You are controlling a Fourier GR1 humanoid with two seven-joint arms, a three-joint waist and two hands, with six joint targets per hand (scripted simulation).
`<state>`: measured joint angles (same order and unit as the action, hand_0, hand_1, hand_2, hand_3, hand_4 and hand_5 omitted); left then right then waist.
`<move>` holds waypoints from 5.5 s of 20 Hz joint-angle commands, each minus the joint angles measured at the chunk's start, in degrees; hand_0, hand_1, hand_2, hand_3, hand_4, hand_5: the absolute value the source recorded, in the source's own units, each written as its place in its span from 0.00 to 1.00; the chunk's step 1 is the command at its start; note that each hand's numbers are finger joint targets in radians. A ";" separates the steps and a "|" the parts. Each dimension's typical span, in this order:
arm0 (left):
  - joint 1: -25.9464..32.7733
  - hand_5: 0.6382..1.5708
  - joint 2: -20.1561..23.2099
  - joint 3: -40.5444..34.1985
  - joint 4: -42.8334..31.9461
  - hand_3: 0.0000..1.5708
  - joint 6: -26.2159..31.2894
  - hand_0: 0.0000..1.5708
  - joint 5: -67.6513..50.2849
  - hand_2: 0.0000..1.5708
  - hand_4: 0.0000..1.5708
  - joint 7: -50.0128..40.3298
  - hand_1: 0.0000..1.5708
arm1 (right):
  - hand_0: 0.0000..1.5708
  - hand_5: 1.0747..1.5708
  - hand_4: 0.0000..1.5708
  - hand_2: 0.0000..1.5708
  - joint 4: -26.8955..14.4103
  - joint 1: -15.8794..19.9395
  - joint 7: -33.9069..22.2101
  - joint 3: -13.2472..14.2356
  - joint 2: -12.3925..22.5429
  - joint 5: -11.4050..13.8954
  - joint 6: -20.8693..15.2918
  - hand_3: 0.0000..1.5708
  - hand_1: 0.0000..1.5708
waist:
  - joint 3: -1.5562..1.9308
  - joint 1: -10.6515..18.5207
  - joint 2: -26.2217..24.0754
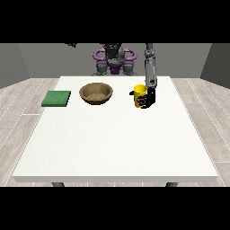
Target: Pick the cup and pour the ball into the bowl, then pick the bowl and place it on the pad
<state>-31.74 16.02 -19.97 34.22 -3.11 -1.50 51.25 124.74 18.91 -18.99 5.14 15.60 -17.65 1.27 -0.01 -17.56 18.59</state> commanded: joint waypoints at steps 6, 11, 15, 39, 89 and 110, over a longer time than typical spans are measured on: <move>-0.47 0.90 2.06 1.35 -3.73 1.00 -8.11 0.85 4.67 1.00 0.67 3.02 0.85 | 0.00 0.98 0.07 0.00 0.26 -2.73 -1.00 7.56 2.75 -6.79 3.16 0.00 0.00 | 0.02 -0.02 -2.37; -3.70 0.92 -0.80 8.95 -0.87 1.00 -16.48 0.86 12.66 1.00 0.71 -8.14 0.86 | 0.00 0.97 0.12 0.00 -8.81 -3.73 -0.62 8.90 3.05 -8.07 5.08 0.00 0.00 | 0.10 2.30 -11.39; -9.54 0.95 0.15 11.75 -1.74 1.00 -23.84 0.88 18.19 1.00 0.70 -13.78 0.88 | 0.00 0.97 0.15 0.00 -9.48 -1.98 0.37 7.73 2.57 -7.26 5.22 0.00 0.00 | 0.06 1.44 -8.92; -27.37 0.93 -7.32 42.61 -22.01 0.97 -46.99 0.86 68.14 0.96 0.59 -60.38 0.86 | 0.00 0.99 0.23 0.00 -22.64 -0.68 6.08 3.87 -0.33 -1.76 6.99 0.00 0.00 | 0.22 2.11 -14.91; -4.54 0.99 -6.35 1.33 17.68 0.00 3.23 0.11 -10.13 0.00 0.00 -13.73 0.11 | 0.00 0.99 0.31 0.00 -13.58 -5.85 7.14 2.98 -6.27 6.22 -3.84 0.00 0.00 | -0.35 19.61 -6.10; -19.75 0.96 23.10 -3.44 17.19 0.00 17.45 0.00 -15.20 0.00 0.00 -35.76 0.00 | 0.00 1.00 0.22 0.00 -47.06 -5.43 31.01 5.57 -9.82 3.43 5.49 0.00 0.00 | 0.10 17.52 0.58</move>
<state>-50.81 35.76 -22.53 50.73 13.51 -16.07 17.91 84.64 14.58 6.85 8.30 3.80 -11.40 1.27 0.09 1.31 19.12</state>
